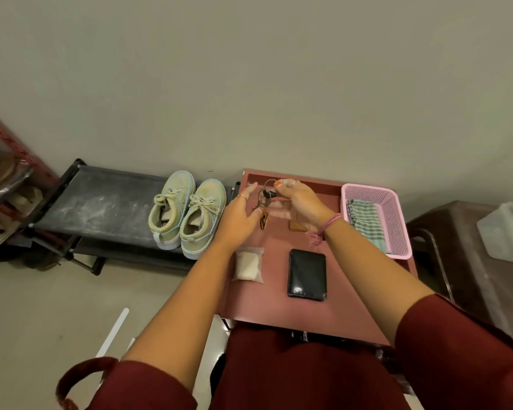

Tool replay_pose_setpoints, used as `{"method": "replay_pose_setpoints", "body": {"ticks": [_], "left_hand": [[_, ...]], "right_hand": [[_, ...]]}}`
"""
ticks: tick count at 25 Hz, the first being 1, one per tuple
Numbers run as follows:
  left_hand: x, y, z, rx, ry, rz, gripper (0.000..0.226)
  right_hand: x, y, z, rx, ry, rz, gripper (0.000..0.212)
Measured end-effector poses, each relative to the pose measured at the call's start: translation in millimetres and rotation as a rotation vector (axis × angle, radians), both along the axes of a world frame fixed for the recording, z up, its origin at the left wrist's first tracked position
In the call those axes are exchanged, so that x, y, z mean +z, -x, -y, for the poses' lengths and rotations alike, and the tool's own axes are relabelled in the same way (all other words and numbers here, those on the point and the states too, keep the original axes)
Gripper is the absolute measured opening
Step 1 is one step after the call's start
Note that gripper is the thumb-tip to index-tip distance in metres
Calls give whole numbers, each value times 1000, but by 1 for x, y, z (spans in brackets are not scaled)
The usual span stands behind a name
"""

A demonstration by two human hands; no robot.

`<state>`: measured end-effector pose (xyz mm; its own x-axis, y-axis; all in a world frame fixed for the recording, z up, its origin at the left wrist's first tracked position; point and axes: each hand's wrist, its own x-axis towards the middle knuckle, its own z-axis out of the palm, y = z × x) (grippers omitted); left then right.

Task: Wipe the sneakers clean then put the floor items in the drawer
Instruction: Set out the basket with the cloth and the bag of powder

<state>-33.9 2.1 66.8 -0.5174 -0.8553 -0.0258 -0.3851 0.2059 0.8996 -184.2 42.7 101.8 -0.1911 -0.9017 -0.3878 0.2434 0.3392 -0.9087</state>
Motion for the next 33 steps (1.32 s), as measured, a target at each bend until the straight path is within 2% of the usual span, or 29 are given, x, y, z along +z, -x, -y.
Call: {"method": "replay_pose_setpoints", "body": {"ticks": [5,9,14,20,24,27,33], "left_hand": [[37,2,-25,17,-177,-233,15],[70,3,-45,42,-122,-197,6],[122,15,-71,-35,-66,-169,12],[171,46,-106,-206,66,-80,15],[193,74,-126,-288,227,-57,12],[205,101,-141,-328,331,-63,8],[210,166,-160,-470,387,-73,10]], "right_hand": [[34,-2,-33,26,67,-41,12],[60,2,-68,39,148,-99,11],[90,26,-118,-28,242,-323,14],[124,47,-166,-210,308,-517,17],[149,68,-194,-118,376,-602,16],[158,89,-214,-55,382,-623,15],[153,143,-252,-120,418,-562,7]]}}
